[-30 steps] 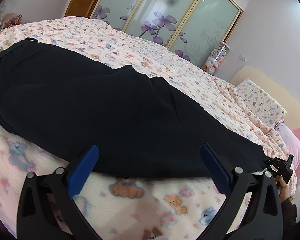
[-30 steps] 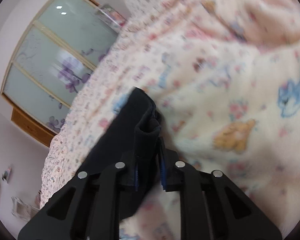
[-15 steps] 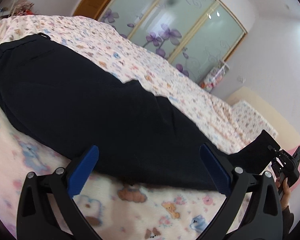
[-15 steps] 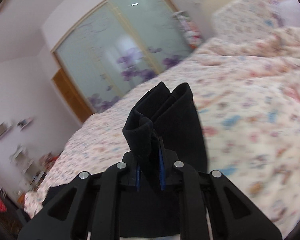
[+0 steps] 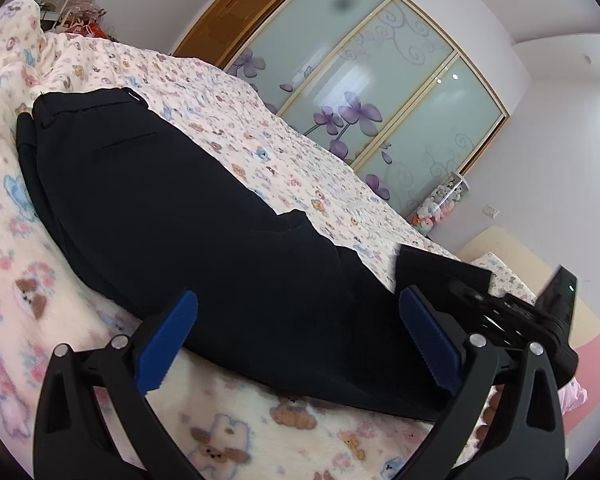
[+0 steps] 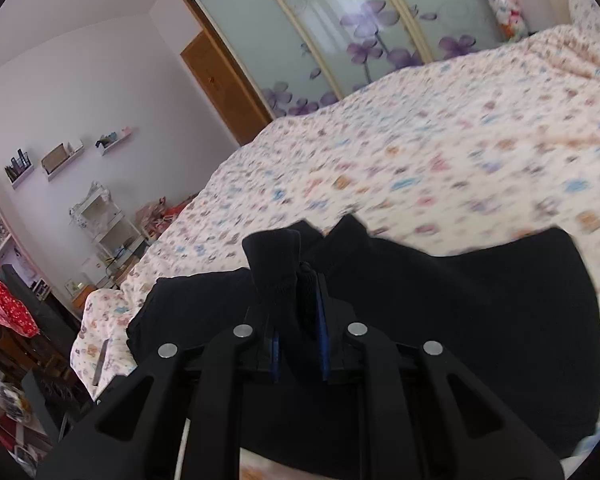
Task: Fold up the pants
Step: 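Lift the hems with the right tool and carry them toward the waistband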
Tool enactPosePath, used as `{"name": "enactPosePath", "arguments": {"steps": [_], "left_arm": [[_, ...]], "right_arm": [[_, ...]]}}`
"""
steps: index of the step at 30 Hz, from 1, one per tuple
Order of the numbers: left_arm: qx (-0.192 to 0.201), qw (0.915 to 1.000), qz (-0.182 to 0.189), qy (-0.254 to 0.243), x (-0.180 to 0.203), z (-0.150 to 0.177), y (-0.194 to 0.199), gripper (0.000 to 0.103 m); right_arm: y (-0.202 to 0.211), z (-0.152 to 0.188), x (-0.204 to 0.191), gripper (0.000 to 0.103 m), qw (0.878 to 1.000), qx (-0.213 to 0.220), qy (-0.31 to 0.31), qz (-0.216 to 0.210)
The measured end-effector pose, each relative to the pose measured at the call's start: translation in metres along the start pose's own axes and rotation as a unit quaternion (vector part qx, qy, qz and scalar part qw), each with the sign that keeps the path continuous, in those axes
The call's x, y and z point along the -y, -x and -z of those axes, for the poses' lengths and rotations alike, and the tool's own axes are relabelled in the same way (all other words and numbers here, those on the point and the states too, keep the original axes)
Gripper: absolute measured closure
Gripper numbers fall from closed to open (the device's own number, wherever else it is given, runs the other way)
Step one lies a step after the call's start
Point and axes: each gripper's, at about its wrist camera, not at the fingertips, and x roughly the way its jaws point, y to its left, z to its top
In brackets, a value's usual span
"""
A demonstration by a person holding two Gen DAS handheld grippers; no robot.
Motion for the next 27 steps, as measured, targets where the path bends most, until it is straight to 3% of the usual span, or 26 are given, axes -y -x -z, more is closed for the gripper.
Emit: {"name": "enactPosePath", "arguments": {"steps": [3, 5, 7, 9, 11, 13, 15, 16, 20, 22, 24, 27], "left_arm": [[0.006, 1.0, 0.0, -0.004, 0.002, 0.0, 0.002, 0.002], [0.005, 1.0, 0.002, -0.005, 0.002, -0.001, 0.001, 0.002], [0.001, 1.0, 0.005, -0.003, 0.001, -0.001, 0.0, 0.002], [0.0, 1.0, 0.007, 0.001, -0.001, -0.002, -0.001, 0.002], [0.002, 0.9999, 0.008, 0.006, -0.002, -0.003, 0.0, 0.002], [0.003, 0.9999, 0.008, 0.012, -0.005, -0.004, 0.001, 0.002], [0.005, 0.9998, 0.005, 0.02, -0.008, -0.005, 0.002, 0.002], [0.005, 0.9996, 0.005, 0.026, -0.01, -0.006, 0.002, 0.002], [0.008, 0.9989, 0.002, 0.046, -0.017, -0.008, 0.002, 0.002], [0.009, 0.9986, -0.002, 0.051, -0.019, -0.009, 0.003, 0.002], [0.009, 0.9986, -0.004, 0.051, -0.019, -0.008, 0.003, 0.002], [0.008, 0.9989, -0.008, 0.046, -0.017, -0.007, 0.002, 0.002]], "right_arm": [[-0.013, 0.003, -0.019, 0.089, 1.0, 0.014, 0.016, -0.003], [-0.025, 0.012, -0.035, 0.089, 0.999, 0.0, 0.046, 0.009], [-0.047, 0.026, -0.05, 0.089, 0.995, -0.042, 0.081, 0.026], [-0.074, 0.051, -0.064, 0.088, 0.983, -0.103, 0.136, 0.062], [-0.088, 0.07, -0.072, 0.087, 0.969, -0.137, 0.183, 0.09], [-0.088, 0.08, -0.072, 0.078, 0.964, -0.151, 0.198, 0.09], [-0.077, 0.078, -0.066, 0.048, 0.968, -0.165, 0.178, 0.059], [-0.07, 0.077, -0.065, 0.045, 0.97, -0.164, 0.173, 0.049], [-0.036, 0.074, -0.069, 0.046, 0.976, -0.127, 0.178, 0.005], [-0.022, 0.07, -0.072, 0.051, 0.974, -0.087, 0.204, 0.036], [-0.028, 0.07, -0.07, 0.059, 0.972, -0.093, 0.21, 0.047], [-0.042, 0.076, -0.071, 0.064, 0.968, -0.111, 0.22, 0.053]]}}
